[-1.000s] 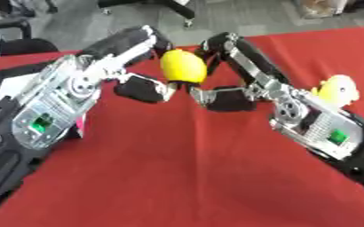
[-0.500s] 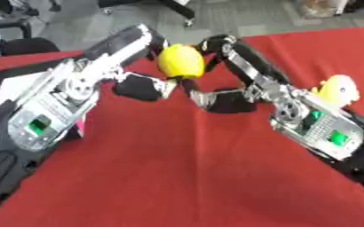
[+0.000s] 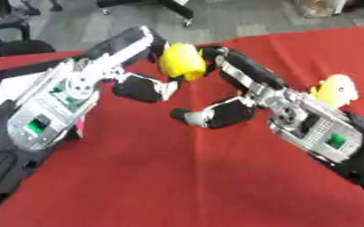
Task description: Pick up the objects with one hand, pass them to the other hand, and then place them into the box on the other side of the table.
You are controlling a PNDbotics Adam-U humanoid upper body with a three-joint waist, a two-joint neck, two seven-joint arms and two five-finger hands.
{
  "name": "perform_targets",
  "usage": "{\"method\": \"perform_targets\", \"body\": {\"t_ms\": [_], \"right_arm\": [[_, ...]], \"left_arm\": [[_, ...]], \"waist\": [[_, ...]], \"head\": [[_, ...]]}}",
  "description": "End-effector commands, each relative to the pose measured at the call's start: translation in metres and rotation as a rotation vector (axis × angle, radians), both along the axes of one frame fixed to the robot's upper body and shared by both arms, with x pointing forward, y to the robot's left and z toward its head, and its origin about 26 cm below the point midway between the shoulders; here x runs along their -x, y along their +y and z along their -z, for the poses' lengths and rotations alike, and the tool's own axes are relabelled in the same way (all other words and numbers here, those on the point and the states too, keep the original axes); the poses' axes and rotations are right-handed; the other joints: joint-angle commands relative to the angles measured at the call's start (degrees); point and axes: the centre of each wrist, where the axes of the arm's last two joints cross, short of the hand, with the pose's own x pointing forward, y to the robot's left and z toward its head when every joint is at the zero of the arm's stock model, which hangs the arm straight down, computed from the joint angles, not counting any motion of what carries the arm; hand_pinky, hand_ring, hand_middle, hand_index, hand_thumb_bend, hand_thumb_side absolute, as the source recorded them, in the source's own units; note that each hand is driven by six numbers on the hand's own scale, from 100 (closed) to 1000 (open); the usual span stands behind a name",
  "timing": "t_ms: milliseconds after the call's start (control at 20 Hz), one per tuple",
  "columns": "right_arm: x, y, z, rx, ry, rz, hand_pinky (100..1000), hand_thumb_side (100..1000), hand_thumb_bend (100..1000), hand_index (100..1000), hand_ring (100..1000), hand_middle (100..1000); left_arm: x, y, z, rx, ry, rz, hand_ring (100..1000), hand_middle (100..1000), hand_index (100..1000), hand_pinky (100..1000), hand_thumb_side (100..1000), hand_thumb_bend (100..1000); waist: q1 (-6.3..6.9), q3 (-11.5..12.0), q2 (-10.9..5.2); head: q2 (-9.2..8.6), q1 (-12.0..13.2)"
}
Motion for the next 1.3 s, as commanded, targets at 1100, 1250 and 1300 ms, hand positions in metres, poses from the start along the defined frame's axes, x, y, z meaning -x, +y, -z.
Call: {"method": "perform_targets", "body": {"t_ms": [1100, 1250, 1300], "right_arm": [[0.0, -0.012, -0.003, 0.038, 0.011, 0.088, 723, 484, 465, 892, 890, 770], [0.0, -0.013, -0.003, 0.039, 0.009, 0.085, 724, 487, 460, 892, 890, 770], [0.0, -0.013, -0.004, 0.038, 0.008, 0.085, 723, 486, 460, 891, 889, 769]], "left_arm": [[-0.024, 0.124, 0.003, -0.154, -0.038, -0.275, 657, 398, 401, 724, 137, 100], [-0.026, 0.152, 0.006, -0.164, -0.041, -0.355, 628, 404, 407, 726, 131, 100], [-0.027, 0.162, 0.008, -0.165, -0.042, -0.388, 614, 404, 407, 726, 130, 100]], "waist": [[0.51, -0.1, -0.16], [0.46, -0.2, -0.06], [0.43, -0.2, -0.02]], "head": [[-0.11, 1.7], [-0.11, 2.8], [-0.11, 3.1]]}}
